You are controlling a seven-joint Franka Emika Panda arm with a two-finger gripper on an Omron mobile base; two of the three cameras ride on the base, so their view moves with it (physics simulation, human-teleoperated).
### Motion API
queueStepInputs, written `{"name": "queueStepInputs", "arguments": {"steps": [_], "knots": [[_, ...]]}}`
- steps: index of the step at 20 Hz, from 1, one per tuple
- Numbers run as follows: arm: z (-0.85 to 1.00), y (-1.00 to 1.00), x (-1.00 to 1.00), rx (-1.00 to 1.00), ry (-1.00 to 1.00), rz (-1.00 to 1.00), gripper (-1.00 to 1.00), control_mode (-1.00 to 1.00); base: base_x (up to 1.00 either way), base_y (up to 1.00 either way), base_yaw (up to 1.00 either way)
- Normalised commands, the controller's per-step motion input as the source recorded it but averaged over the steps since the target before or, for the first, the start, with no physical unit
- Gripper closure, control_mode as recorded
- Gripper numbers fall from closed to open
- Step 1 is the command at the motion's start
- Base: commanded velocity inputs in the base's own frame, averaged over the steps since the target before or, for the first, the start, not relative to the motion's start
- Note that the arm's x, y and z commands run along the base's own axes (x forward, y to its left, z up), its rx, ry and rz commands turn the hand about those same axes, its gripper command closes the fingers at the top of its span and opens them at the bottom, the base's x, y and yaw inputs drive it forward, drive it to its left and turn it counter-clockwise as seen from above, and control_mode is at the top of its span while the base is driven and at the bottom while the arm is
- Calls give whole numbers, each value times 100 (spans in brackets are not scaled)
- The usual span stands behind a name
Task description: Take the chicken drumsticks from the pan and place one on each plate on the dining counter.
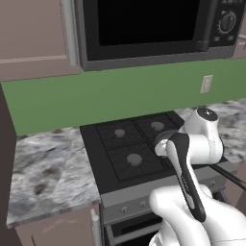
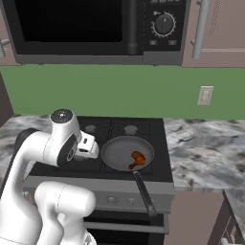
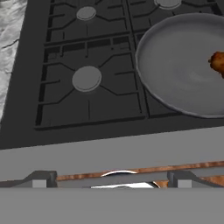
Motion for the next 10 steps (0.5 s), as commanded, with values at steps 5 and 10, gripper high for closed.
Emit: {"name": "queueStepInputs", "arguments": {"steps": [5,10], "knots": [[6,-45,27,-9,0,-8,-100,-100,0,0,0],[1,-50,22,-4,3,0,-100,-100,0,0,0]]}}
